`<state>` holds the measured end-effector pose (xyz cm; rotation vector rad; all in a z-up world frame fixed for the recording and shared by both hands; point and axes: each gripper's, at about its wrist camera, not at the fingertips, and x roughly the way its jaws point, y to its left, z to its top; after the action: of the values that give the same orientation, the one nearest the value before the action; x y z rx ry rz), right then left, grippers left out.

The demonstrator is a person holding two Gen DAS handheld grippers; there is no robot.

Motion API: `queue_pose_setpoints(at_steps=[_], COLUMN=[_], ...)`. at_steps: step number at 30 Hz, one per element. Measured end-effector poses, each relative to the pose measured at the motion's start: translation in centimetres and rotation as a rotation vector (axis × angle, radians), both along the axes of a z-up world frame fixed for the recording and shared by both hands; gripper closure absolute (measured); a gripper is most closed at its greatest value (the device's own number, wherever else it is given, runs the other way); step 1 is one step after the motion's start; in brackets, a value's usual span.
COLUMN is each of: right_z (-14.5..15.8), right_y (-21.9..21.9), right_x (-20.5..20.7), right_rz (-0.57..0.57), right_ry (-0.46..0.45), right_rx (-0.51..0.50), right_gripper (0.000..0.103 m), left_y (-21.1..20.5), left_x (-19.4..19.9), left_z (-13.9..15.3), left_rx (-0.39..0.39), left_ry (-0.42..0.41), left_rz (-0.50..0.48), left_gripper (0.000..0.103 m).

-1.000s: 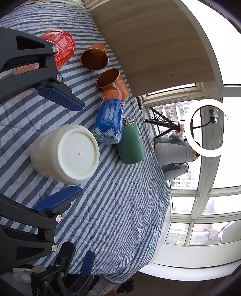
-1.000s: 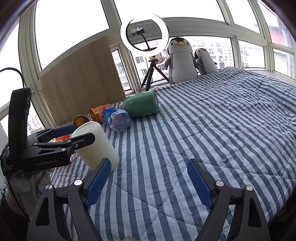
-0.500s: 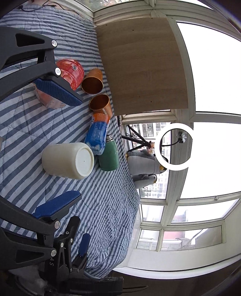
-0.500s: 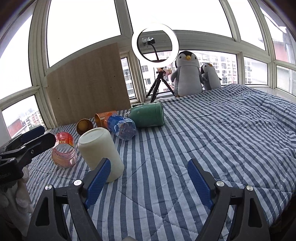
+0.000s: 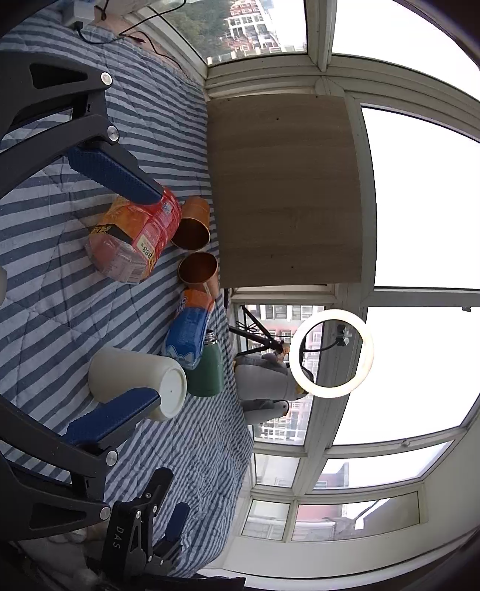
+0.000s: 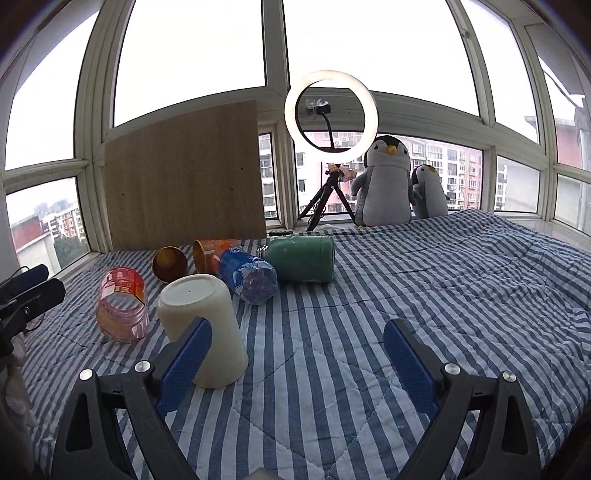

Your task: Flip cup upside down

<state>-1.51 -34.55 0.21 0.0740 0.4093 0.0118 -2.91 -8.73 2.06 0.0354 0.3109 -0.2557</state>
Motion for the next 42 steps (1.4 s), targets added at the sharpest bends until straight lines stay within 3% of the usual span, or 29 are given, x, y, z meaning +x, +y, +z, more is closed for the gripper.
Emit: queue_pose_setpoints(at_steps=[12,28,34,42], right_z=[0.4,-0.5,-0.4,-0.4], right_y=[1.0,1.6,1.3,0.3], right_x=[0.6,1.5,1.4,1.3], right_rz=[-0.004,0.028,0.031,0.020], right_ry=[-0.152,-0.128,-0.135,-0.143], right_rx=[-0.015,-0.015,0.002,0.052], right_gripper=[0.005,0.005,0.005,0.004], left_y=[0.9,0.2,1.2,0.3], left_x=[-0.7,-0.1,-0.6,-1.3], left_z=[-1.1,-2.8,-2.8,-2.7], left_rx=[-0.041,-0.020,-0.063,-0.015], left_ry=[-0.124,-0.092,-0.116,-0.154], left_rz=[0.107,0.142,0.189,0.198], left_gripper=[0.000,0.000,0.000,0.000])
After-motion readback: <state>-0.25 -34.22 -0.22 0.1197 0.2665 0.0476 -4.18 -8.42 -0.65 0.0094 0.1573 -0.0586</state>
